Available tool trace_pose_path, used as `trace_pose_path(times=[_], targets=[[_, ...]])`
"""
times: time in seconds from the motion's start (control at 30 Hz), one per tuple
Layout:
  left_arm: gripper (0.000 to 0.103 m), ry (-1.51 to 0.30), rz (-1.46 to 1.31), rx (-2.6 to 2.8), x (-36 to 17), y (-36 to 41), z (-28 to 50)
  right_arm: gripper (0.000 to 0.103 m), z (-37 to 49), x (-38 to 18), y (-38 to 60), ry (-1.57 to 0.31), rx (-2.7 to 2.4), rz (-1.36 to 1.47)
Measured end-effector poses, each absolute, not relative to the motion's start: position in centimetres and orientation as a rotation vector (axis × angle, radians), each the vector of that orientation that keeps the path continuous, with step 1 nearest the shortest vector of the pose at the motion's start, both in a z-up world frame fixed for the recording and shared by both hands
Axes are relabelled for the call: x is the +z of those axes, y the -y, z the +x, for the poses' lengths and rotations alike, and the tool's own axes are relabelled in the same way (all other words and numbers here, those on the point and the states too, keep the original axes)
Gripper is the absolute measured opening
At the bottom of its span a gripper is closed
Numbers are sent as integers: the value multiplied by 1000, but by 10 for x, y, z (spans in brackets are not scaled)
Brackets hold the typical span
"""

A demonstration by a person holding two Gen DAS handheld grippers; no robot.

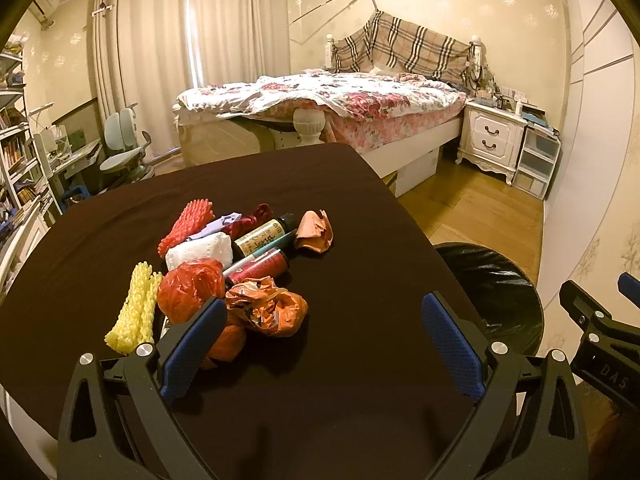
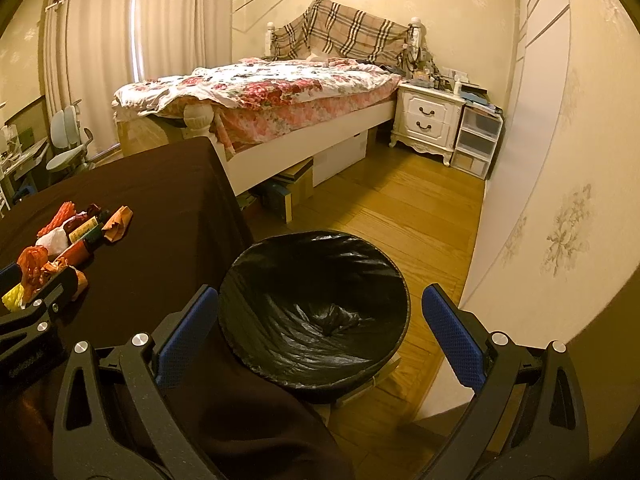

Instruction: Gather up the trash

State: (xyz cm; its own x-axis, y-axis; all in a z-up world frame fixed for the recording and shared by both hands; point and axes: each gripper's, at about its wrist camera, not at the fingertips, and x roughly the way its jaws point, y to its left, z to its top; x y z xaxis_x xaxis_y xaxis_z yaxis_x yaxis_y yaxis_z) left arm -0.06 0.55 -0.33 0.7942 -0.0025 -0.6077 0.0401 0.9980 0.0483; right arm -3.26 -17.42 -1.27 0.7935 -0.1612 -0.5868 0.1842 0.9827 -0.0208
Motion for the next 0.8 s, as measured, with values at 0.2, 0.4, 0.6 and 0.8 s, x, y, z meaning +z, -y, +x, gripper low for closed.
trace_pose_path(times=[0.2,0.4,0.6,0.8], targets=[[97,-655,60,-22,-3,-5,0,99,-33,-12,174,-628,-186,38],[97,-653,61,-22,-3,-6,0,99,-31,-10,171,-630,-185,40],[97,-658,56,-20,-9,-12,0,99,-32,-14,182,-629,-185,42],[97,-658,56,-20,-9,-12,0,99,-32,-14,180,-630,-185,43]])
